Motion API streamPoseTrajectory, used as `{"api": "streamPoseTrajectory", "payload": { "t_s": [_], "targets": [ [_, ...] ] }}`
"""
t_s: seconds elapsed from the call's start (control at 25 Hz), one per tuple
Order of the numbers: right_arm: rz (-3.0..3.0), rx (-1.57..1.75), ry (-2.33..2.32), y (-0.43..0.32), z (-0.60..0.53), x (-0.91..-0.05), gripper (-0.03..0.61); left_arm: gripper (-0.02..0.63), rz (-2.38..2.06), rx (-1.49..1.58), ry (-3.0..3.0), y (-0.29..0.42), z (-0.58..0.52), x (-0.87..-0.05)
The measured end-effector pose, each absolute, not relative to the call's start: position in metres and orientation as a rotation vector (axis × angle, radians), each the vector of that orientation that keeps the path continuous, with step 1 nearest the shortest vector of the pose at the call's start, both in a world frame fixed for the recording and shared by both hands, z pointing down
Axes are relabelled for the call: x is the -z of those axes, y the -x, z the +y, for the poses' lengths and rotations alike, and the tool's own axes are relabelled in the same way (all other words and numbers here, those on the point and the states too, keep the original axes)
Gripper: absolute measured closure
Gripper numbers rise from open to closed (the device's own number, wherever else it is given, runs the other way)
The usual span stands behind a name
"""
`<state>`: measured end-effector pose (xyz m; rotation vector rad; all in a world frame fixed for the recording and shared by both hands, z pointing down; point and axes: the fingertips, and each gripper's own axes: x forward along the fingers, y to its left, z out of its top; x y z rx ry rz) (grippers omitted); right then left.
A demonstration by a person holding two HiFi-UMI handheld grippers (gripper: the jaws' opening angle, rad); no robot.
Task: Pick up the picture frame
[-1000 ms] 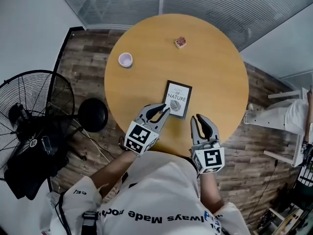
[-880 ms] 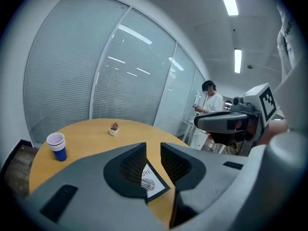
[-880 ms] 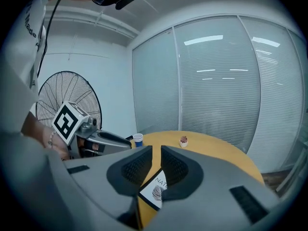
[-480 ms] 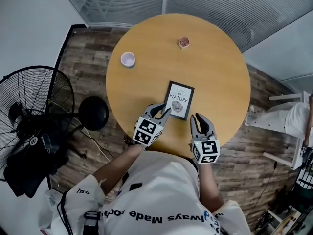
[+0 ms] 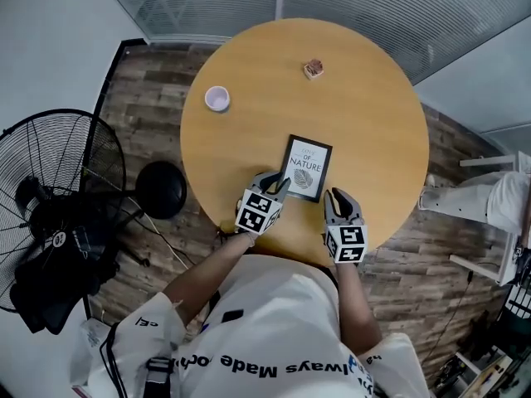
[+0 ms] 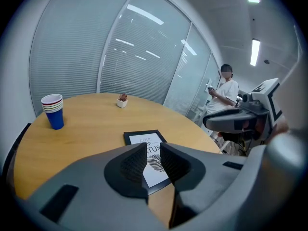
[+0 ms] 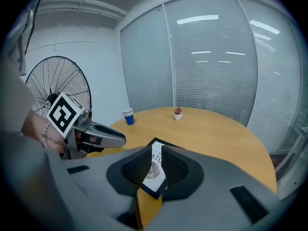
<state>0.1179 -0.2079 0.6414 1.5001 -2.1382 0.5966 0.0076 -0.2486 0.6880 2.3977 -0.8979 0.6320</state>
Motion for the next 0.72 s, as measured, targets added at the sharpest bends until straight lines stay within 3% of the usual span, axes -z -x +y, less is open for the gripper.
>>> {"api": "streamPoseTrajectory", "payload": {
  "t_s": [0.72],
  "targets": [
    [-2.034,-0.753,-1.463,-0.133,-0.227,-0.73,0.511,0.518,-0.884,-0.786,-2.269,-0.012,-0.262,-0.763]
  ]
}}
